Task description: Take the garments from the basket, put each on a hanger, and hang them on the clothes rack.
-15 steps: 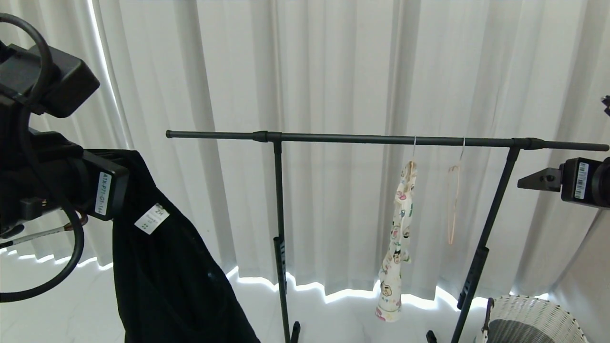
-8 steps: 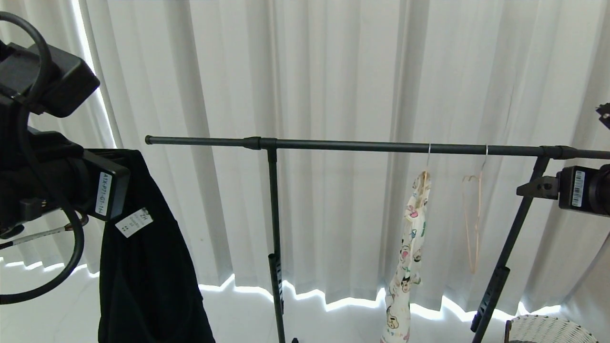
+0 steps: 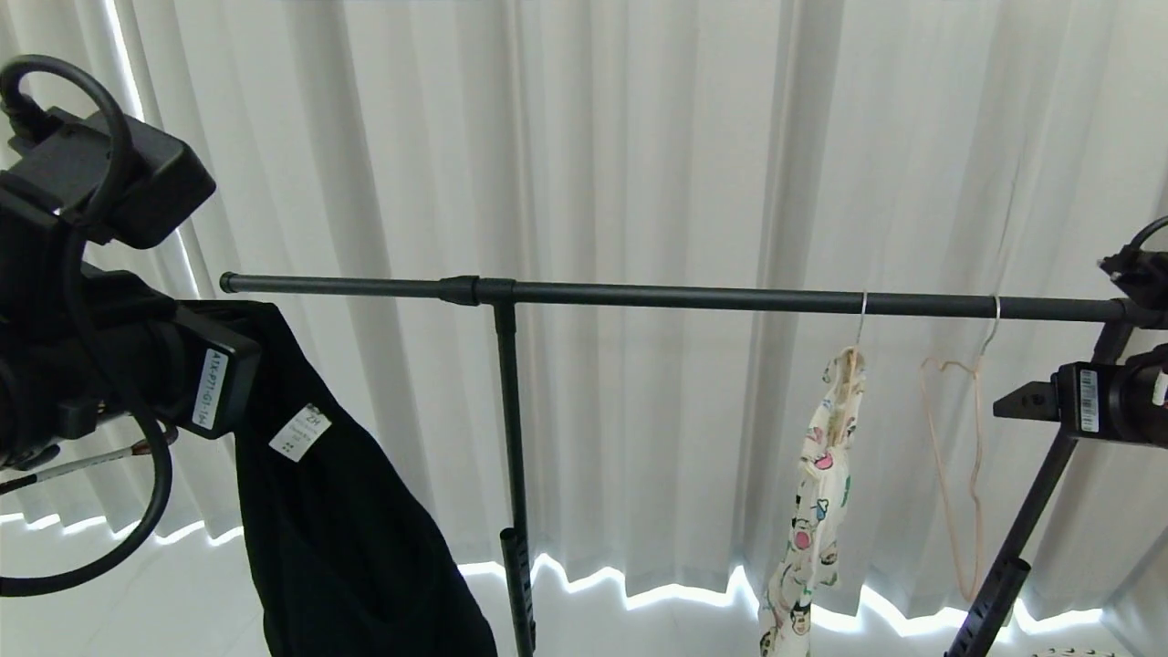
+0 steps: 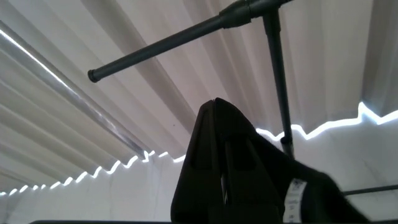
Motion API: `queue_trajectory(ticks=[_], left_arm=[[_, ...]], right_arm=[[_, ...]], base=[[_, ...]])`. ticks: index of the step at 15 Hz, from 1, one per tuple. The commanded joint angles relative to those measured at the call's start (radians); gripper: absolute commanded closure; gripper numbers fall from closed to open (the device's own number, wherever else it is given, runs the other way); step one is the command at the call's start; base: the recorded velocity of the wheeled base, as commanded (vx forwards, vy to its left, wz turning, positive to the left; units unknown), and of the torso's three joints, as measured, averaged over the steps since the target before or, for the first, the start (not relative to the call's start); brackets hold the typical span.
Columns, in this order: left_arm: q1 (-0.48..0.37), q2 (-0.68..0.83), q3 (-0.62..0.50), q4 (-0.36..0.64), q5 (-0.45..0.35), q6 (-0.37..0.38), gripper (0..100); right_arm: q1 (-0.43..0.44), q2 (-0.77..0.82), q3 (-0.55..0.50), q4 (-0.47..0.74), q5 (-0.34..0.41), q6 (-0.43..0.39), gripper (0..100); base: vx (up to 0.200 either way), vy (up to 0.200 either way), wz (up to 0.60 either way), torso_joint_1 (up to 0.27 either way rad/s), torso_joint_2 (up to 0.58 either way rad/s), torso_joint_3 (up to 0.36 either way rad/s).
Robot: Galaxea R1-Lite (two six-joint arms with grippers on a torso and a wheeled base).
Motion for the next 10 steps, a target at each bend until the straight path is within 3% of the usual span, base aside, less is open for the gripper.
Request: queue_trajectory(ticks=[1, 5, 10], left_arm=[[0.0, -0.006, 0.018, -0.001, 0.001, 0.002, 100], [0.003, -0.003, 0.036, -0.04, 0.001, 0.002, 100], [0.004, -0.005, 0.07, -0.095, 0.002, 0.004, 100]], right_arm=[[-0.016, 0.037, 0.075, -0.044, 0.004, -0.001, 0], [-0.045, 0.108, 0.264, -0.317, 0.019, -0.045, 0], [-0.082, 0.28, 0.271, -0.509, 0.032, -0.058, 0]], base=[[0.0, 0.0, 0.0, 0.0, 0.0, 0.0], [0.0, 0.0, 0.0, 0.0, 0.0, 0.0], [0.0, 0.0, 0.0, 0.0, 0.0, 0.0]])
